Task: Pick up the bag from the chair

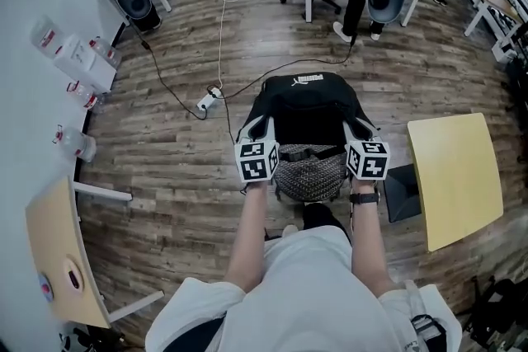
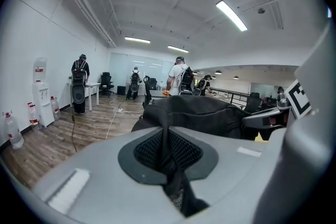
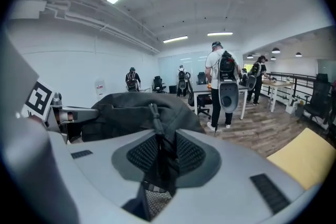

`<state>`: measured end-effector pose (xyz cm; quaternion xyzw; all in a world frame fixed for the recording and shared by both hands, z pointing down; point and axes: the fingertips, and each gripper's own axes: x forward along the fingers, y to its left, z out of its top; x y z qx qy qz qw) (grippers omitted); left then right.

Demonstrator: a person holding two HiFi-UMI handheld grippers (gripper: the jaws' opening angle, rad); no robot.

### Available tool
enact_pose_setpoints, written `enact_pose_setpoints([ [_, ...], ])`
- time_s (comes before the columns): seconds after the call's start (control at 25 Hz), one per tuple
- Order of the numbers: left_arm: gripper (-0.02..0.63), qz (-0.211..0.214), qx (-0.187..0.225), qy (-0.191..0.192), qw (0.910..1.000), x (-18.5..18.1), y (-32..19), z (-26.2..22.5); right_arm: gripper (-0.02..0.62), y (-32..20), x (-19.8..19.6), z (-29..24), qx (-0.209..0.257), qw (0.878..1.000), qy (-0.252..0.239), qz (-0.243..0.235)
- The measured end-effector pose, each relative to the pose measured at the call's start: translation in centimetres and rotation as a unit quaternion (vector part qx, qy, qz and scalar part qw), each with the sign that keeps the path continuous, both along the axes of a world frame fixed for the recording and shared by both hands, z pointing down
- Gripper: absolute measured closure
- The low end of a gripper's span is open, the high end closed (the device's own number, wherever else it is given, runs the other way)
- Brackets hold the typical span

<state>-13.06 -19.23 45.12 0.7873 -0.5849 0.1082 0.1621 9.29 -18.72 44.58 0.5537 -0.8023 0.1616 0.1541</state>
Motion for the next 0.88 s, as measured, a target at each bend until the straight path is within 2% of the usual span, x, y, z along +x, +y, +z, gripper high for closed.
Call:
enact_pose_setpoints([
  [0.6, 0.569, -0.015, 0.11, -0.001, 0.9938, -1.6, 0.8, -9.3, 0.494, 0.6, -1.7, -9.3, 0.107, 0.994, 0.0, 0.0],
  [0.88, 0.569, -0.021, 0.171, -0.002, 0.9851, -2.3, 1.0, -13.6, 0.494, 0.5, -2.3, -13.0, 0.161, 0.987, -0.01, -0.001],
])
